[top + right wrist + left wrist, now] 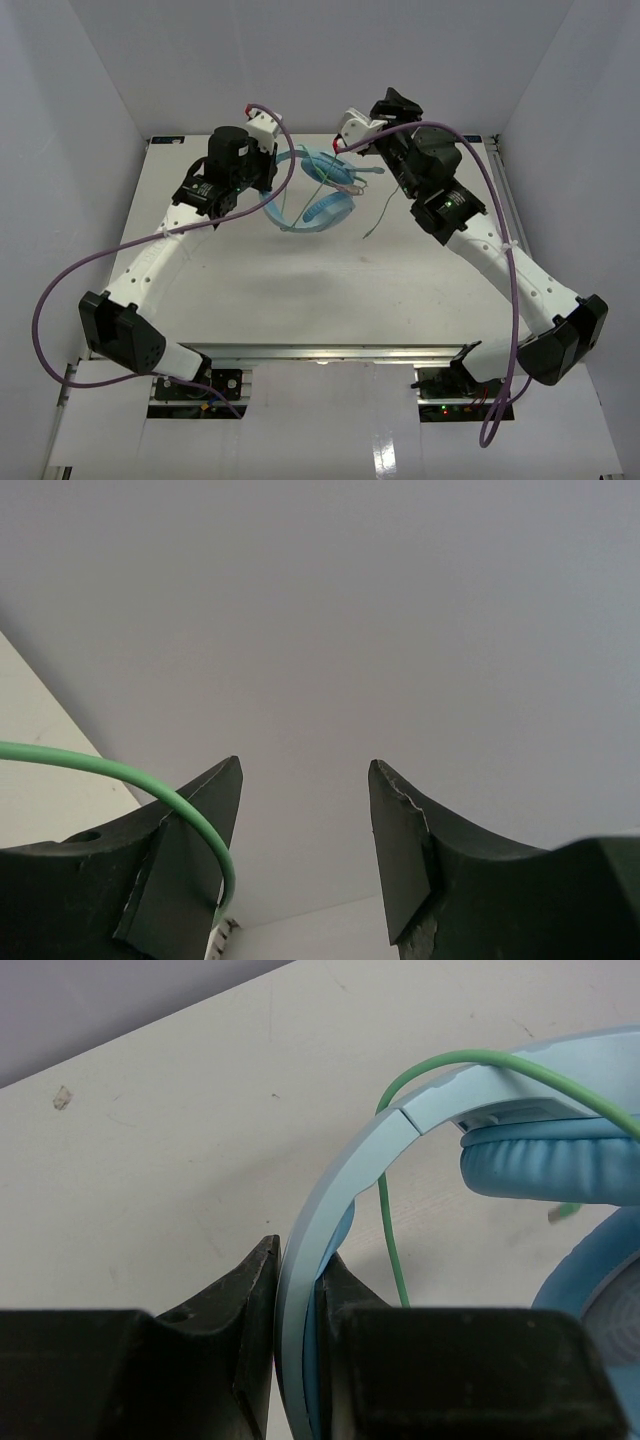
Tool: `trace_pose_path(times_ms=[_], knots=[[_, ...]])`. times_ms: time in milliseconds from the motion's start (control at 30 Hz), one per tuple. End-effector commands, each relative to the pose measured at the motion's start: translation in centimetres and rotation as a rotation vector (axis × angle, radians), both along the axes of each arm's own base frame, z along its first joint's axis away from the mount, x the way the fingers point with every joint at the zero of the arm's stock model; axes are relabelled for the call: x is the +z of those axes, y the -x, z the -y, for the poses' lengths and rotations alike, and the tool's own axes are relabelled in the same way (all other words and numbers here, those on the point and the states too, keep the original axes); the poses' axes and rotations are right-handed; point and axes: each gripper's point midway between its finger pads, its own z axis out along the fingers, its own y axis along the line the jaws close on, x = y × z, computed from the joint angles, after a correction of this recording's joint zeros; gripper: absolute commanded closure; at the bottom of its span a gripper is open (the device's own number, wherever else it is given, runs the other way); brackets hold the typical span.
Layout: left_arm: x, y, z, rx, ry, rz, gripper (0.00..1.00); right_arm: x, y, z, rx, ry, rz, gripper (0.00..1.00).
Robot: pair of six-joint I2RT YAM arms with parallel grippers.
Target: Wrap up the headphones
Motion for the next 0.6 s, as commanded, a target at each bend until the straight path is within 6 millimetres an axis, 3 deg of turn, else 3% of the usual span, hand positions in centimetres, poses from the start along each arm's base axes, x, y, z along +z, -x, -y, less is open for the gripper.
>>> trace_pose_path(times_ms=[0,200,433,567], knots=[[5.8,2.7,1.4,-0.158,0.081,0.16,1.0,2.5,-0.6,-2.0,0.145,-0.105,-0.016,0.39],[5.9,4.6,2.3,-0.266,0.089,0.189,1.0,2.7,-3.4,-3.8,0.279,-0.189,-0.136,0.37],[7.7,6.6,2.9,-0.344,0.13,0.241,1.0,-3.1,-6.5,-4.9,0.348,-0.249,-0.351,0.37],[9.2,7.8,3.1,-0.372,0.166,0.266,1.0,-7.5,-6.8,-6.1,0.454,-0.306,-0.53,0.39]])
